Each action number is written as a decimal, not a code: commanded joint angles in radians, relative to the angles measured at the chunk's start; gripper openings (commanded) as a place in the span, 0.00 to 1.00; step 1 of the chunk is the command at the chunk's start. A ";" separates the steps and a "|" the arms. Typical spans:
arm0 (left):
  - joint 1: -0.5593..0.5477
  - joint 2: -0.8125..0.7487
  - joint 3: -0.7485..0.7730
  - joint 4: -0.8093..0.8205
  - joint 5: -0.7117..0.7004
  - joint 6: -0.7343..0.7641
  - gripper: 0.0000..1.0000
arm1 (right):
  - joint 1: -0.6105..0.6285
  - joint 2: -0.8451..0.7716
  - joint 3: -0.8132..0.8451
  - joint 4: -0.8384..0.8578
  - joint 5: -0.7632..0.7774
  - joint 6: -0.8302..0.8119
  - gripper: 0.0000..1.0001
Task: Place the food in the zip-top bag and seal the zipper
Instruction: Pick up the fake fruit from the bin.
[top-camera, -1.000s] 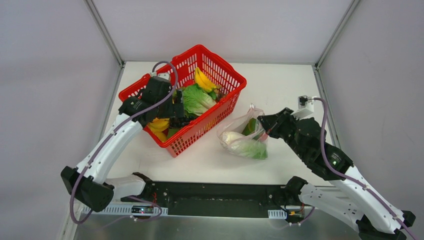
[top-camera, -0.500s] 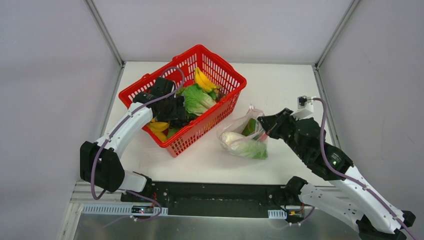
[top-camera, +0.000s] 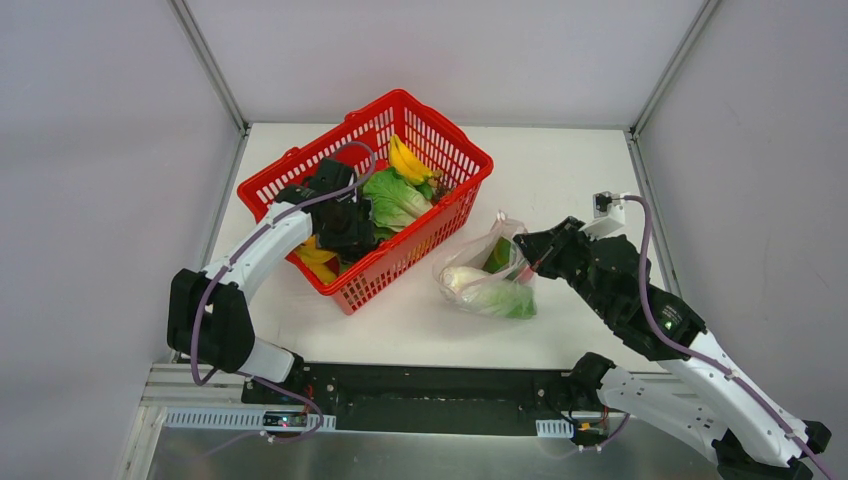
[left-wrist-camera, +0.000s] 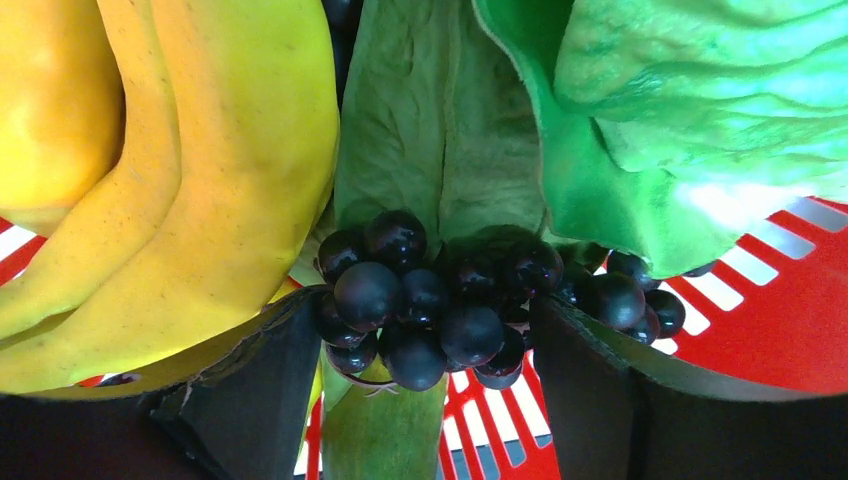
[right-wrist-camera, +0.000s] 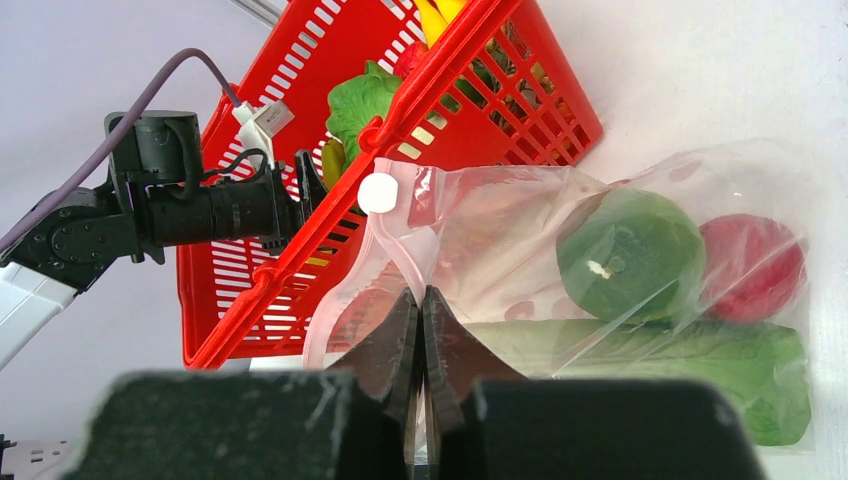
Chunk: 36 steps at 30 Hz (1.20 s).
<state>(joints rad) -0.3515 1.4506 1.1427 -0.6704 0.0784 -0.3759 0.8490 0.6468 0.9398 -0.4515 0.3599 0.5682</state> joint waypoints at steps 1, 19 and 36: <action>0.005 -0.018 -0.037 -0.024 0.023 0.012 0.71 | 0.002 0.002 0.021 0.019 -0.001 0.008 0.03; 0.005 -0.109 -0.053 -0.023 0.046 0.022 0.00 | 0.000 0.000 0.027 0.027 -0.003 0.009 0.03; 0.005 -0.369 -0.079 0.006 -0.072 -0.026 0.00 | 0.001 -0.020 0.019 0.025 0.001 0.019 0.03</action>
<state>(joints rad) -0.3515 1.1412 1.0679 -0.6807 0.0654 -0.3717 0.8490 0.6376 0.9398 -0.4534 0.3538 0.5762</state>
